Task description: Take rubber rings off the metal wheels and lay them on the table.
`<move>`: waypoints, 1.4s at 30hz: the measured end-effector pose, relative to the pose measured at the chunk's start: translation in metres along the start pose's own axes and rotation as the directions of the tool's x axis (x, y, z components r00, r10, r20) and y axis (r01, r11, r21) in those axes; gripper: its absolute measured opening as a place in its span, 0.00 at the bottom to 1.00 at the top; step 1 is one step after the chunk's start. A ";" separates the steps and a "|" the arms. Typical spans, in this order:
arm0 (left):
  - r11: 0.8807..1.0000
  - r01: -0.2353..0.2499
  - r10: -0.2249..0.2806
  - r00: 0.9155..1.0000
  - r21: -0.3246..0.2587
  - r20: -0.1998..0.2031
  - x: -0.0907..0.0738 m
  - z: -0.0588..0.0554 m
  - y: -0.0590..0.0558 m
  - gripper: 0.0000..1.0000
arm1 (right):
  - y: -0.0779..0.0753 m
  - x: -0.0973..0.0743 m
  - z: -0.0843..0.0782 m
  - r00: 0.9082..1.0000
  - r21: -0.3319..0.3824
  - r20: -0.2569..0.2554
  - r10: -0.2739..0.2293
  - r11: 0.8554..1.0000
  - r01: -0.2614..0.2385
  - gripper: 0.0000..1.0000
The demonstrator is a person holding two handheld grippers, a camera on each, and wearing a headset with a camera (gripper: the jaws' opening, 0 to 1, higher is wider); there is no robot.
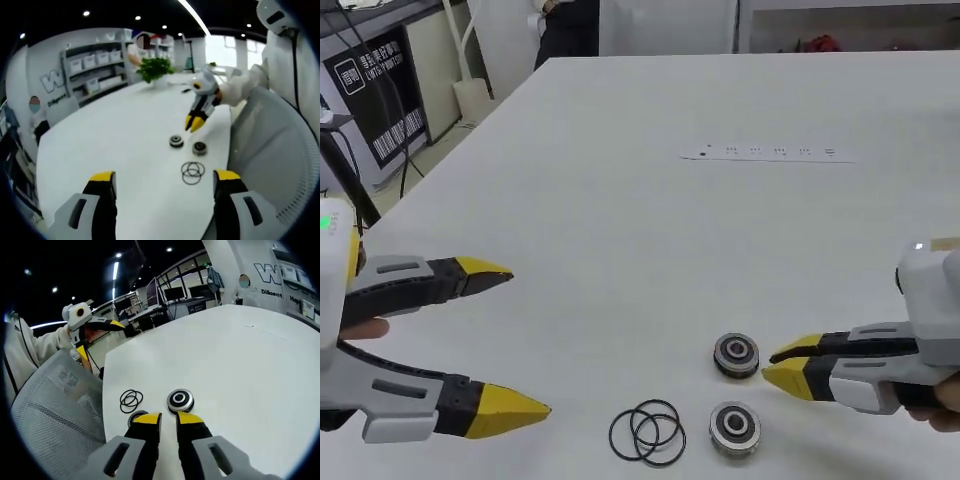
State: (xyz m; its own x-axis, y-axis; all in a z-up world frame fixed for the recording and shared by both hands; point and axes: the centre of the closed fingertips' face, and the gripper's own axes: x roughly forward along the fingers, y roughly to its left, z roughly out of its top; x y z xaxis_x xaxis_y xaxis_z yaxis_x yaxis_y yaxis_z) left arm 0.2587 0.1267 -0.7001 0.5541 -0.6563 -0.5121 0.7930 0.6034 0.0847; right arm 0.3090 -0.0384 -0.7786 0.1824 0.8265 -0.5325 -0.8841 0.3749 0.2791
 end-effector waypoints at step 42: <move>0.971 0.179 -0.190 0.980 0.157 0.053 0.092 0.057 -0.008 0.68 | -0.008 0.014 -0.001 0.999 0.023 0.045 -0.007 1.000 0.006 0.24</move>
State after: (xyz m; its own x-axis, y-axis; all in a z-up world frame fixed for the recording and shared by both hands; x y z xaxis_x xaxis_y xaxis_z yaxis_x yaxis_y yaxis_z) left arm 0.3175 0.0358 -0.6989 0.4063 -0.7818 -0.4730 0.9093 0.3969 0.1250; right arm 0.3181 -0.0304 -0.7890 0.2078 0.8418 -0.4982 -0.8726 0.3897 0.2945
